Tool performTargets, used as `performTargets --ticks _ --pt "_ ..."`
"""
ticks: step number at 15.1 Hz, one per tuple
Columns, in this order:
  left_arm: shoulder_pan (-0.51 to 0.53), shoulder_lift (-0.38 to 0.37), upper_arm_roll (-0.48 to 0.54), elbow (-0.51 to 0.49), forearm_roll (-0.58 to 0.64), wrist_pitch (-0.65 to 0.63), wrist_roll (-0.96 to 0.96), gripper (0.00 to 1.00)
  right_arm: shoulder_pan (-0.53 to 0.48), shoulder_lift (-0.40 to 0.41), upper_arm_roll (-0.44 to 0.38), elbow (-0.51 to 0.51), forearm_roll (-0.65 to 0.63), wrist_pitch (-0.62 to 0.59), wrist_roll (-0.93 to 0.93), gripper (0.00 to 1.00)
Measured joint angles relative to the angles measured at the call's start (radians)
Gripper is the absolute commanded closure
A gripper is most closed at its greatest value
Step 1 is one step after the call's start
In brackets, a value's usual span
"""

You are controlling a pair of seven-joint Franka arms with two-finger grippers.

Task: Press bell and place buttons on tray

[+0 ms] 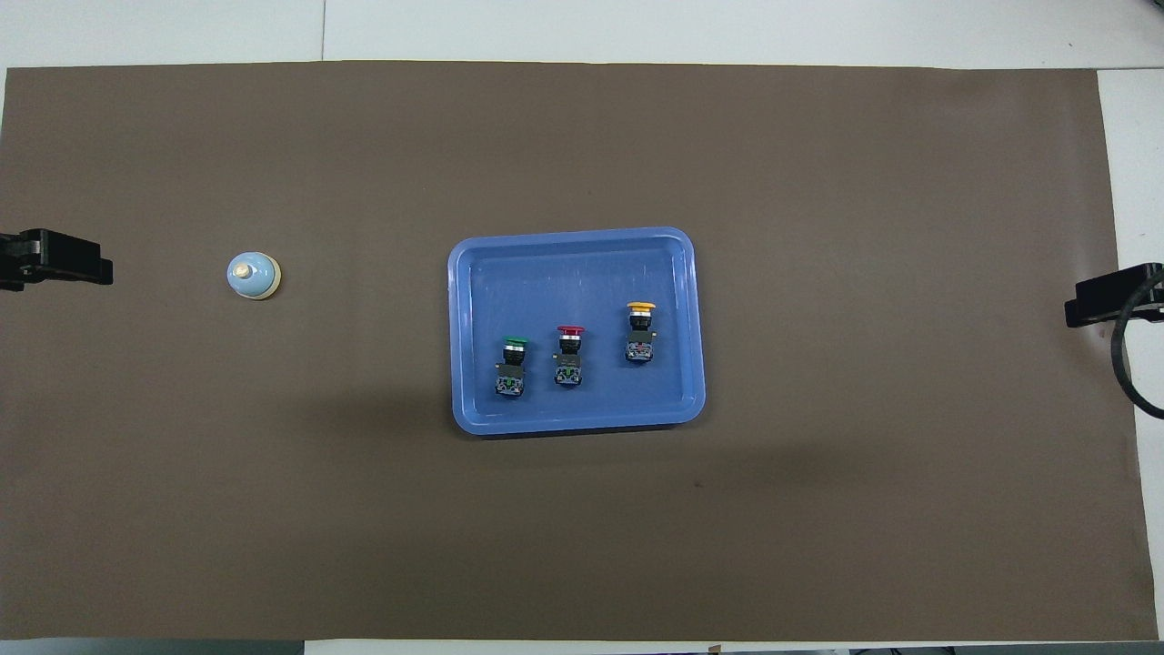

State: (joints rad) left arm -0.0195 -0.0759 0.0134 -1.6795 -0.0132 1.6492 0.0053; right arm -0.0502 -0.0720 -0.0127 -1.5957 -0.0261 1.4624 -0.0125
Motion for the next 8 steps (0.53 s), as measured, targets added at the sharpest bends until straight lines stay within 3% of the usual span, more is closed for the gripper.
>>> performTargets --ticks 8 --pt "-0.002 -0.007 -0.008 -0.011 0.0 -0.053 0.0 0.0 0.0 0.0 0.0 0.0 0.0 0.0 0.0 0.0"
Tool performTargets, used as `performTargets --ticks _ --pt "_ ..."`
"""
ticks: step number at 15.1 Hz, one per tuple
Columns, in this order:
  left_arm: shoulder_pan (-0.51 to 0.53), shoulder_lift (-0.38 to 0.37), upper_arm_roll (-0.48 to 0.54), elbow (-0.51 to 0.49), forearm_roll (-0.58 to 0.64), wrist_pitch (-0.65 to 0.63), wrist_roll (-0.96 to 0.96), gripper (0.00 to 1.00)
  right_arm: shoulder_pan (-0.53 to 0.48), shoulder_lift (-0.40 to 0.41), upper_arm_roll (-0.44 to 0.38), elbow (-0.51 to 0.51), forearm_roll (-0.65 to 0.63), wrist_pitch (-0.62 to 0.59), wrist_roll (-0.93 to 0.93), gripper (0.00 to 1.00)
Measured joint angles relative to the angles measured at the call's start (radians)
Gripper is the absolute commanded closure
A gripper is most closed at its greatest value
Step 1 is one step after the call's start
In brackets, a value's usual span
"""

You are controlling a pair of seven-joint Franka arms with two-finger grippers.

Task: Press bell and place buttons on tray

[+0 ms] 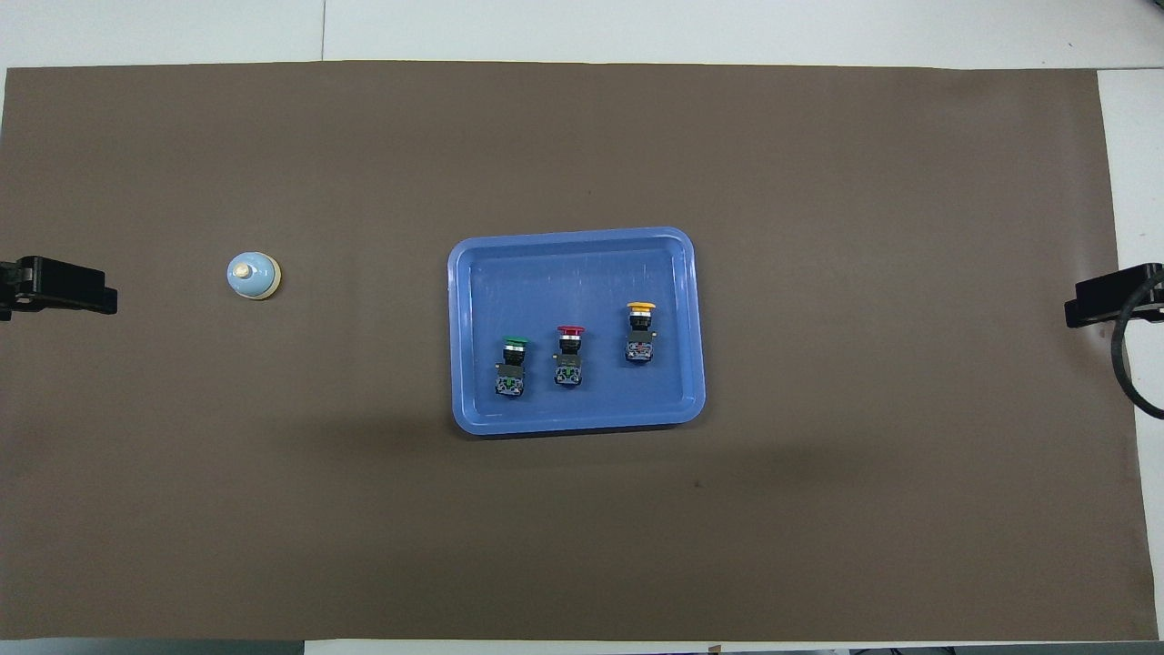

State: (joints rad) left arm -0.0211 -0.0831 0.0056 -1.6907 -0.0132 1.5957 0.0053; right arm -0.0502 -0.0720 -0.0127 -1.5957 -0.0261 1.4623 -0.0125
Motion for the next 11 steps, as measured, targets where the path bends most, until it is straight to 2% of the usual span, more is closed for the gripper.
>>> performTargets --ticks 11 --pt "-0.001 -0.001 -0.006 -0.004 0.0 -0.058 0.0 0.0 0.0 0.0 0.0 0.0 0.0 0.0 0.0 0.0"
